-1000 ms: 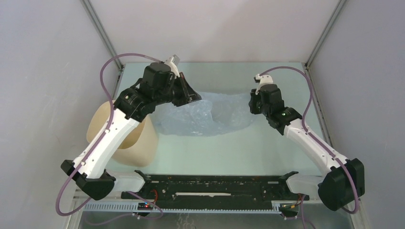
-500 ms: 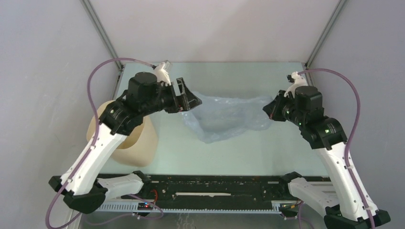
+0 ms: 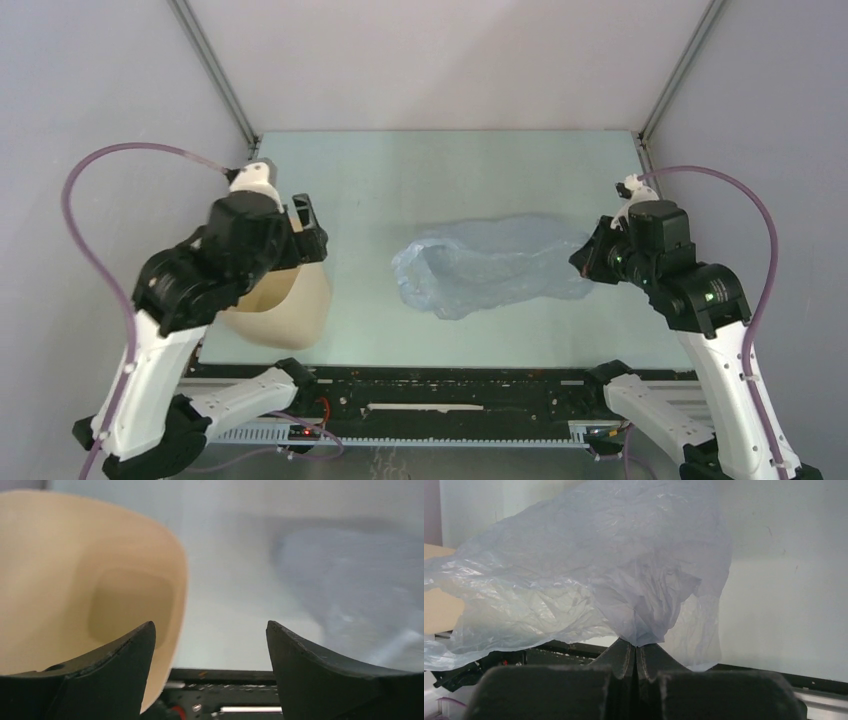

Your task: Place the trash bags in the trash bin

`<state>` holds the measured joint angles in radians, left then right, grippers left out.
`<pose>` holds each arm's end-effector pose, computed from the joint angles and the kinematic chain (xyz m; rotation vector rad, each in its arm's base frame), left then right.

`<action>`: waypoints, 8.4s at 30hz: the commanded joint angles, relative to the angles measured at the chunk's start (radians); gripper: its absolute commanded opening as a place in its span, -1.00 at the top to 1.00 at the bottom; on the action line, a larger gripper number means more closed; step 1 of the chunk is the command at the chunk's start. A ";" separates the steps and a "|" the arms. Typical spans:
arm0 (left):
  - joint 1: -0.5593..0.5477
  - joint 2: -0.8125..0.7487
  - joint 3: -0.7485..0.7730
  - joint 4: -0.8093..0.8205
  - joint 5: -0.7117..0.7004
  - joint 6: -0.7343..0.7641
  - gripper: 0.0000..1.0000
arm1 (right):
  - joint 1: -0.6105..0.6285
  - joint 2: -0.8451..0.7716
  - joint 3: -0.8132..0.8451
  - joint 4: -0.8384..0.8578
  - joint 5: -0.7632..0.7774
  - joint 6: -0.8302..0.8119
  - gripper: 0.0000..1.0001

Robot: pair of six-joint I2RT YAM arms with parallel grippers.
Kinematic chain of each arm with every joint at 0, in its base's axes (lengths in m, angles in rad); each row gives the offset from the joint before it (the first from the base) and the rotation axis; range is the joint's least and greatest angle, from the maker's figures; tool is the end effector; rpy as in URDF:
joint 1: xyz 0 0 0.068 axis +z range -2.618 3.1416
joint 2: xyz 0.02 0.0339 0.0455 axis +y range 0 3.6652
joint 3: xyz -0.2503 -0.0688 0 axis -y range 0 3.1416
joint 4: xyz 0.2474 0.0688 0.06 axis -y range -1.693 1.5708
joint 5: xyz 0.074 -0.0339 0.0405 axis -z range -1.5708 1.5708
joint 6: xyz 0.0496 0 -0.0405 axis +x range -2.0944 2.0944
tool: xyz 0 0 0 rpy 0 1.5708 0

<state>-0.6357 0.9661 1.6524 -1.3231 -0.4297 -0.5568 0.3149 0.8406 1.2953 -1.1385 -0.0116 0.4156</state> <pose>0.1143 -0.0587 0.4518 -0.1507 2.1446 -0.2192 0.1375 0.0454 0.3845 0.1088 2.2836 0.4003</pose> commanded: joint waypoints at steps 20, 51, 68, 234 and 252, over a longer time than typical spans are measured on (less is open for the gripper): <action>0.099 0.226 -0.223 0.172 0.148 0.076 0.98 | -0.007 -0.022 0.344 -0.118 0.061 -0.128 1.00; -0.225 0.735 0.502 0.305 0.485 -0.048 -0.46 | -0.005 -0.091 0.431 -0.190 0.079 -0.062 1.00; -0.450 0.318 0.078 0.549 0.445 -0.183 -0.82 | -0.005 -0.052 0.442 -0.201 0.080 0.045 1.00; -0.008 0.041 0.039 0.389 0.182 -0.250 -0.76 | -0.105 0.075 0.112 0.409 -0.622 0.503 1.00; 0.078 0.162 -0.116 0.431 0.399 -0.242 -0.48 | -0.104 0.059 0.111 0.419 -0.610 0.536 1.00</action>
<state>-0.5480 1.1419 1.6249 -1.0424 -0.1635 -0.7795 0.2161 0.9165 1.4025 -0.7506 -0.6144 0.9302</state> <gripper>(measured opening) 0.843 0.007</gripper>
